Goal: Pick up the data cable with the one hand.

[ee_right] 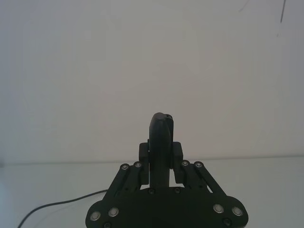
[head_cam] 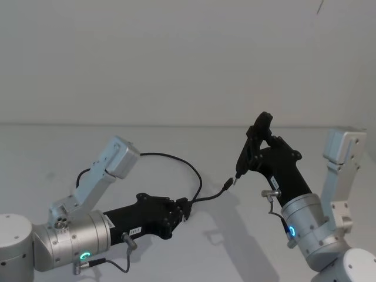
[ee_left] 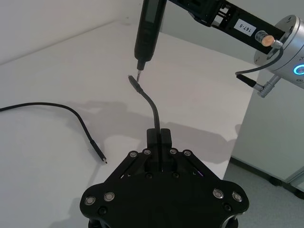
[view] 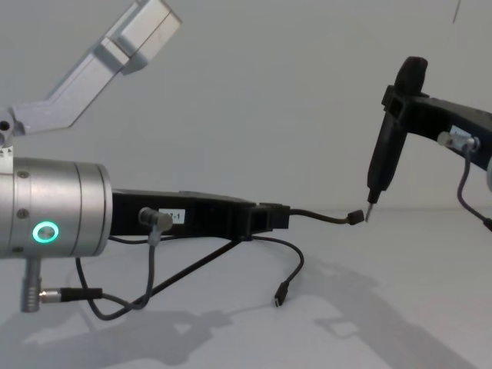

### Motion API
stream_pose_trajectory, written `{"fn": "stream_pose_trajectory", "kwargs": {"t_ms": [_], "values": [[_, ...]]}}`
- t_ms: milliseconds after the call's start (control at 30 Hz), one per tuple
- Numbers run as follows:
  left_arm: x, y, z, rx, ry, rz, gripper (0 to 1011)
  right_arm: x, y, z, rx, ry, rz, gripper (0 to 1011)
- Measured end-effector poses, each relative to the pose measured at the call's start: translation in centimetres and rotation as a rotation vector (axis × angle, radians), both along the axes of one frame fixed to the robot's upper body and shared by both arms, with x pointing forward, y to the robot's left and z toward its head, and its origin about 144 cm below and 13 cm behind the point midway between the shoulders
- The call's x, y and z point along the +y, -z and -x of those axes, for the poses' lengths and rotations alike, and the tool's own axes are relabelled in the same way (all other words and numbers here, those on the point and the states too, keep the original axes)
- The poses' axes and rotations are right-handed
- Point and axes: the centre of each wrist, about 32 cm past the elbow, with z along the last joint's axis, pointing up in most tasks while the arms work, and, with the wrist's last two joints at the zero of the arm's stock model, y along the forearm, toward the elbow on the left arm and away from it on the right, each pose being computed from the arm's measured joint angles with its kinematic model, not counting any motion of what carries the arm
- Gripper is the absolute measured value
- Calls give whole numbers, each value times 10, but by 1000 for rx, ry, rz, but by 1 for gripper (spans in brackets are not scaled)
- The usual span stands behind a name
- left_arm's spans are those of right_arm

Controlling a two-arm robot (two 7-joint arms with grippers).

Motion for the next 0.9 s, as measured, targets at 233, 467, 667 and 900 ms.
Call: {"fn": "stream_pose_trajectory", "kwargs": {"t_ms": [233,467,667,900], "values": [[0,0,0,0,0,0,35,1,0,-1,-7,-12,-16,279],[0,0,0,0,0,0,35,3,-1,-4,-11,-19,-27,279],[0,0,0,0,0,0,35,3,0,-6,-12,-23,-30,279],[0,0,0,0,0,0,35,3,2,-9,-14,-30,-28,279]]}}
